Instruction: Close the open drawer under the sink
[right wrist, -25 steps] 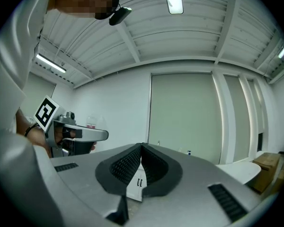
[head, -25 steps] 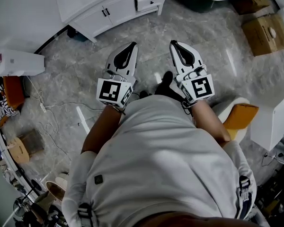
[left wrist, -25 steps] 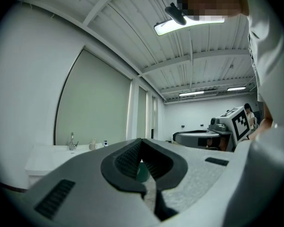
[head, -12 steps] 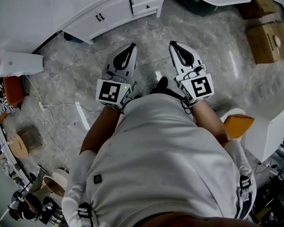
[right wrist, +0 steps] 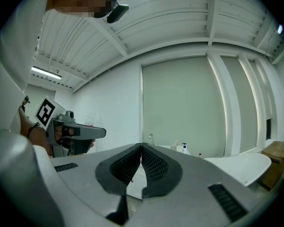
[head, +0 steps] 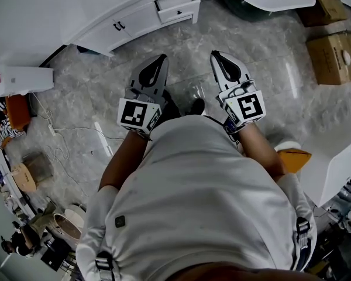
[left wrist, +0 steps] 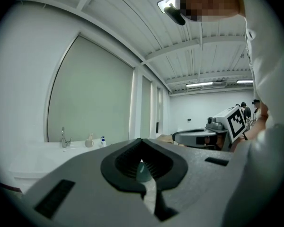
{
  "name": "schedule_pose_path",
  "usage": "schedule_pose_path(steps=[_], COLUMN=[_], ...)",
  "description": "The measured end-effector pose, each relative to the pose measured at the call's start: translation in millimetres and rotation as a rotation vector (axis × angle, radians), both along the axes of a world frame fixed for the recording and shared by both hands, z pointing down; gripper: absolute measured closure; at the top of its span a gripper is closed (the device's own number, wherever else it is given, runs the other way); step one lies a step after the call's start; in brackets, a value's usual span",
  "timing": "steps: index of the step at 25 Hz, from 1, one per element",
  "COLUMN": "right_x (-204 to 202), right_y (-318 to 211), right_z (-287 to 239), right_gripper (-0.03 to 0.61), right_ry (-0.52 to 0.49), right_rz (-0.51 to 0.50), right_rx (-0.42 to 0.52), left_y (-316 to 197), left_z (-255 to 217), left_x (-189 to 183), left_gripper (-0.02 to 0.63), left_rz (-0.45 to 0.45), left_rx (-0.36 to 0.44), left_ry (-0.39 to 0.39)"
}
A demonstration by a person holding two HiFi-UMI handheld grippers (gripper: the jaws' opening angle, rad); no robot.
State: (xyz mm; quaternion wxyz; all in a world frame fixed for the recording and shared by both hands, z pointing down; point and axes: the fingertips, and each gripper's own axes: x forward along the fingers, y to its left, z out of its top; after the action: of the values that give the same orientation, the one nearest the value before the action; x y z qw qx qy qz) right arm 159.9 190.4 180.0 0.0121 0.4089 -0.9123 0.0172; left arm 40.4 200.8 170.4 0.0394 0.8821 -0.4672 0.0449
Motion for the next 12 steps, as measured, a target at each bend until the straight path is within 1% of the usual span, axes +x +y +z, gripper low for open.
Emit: schedule_pose_path(steps=[7, 12], right_x=[-18.2, -45.1], right_y=[-39.8, -77.3], right_z=[0.1, -0.8], right_gripper=[0.554, 0.554], right_ry=[0.005, 0.021], right_rz=[0.031, 0.054], right_rx=[-0.001, -0.006], left_y=[-45.3, -88.4], left_z=[0.5, -2.6], left_x=[-20.7, -45.3], left_gripper=[0.604, 0.604], left_rz=[0.021, 0.051], left_rx=[0.002, 0.009], left_ry=[0.022, 0.041])
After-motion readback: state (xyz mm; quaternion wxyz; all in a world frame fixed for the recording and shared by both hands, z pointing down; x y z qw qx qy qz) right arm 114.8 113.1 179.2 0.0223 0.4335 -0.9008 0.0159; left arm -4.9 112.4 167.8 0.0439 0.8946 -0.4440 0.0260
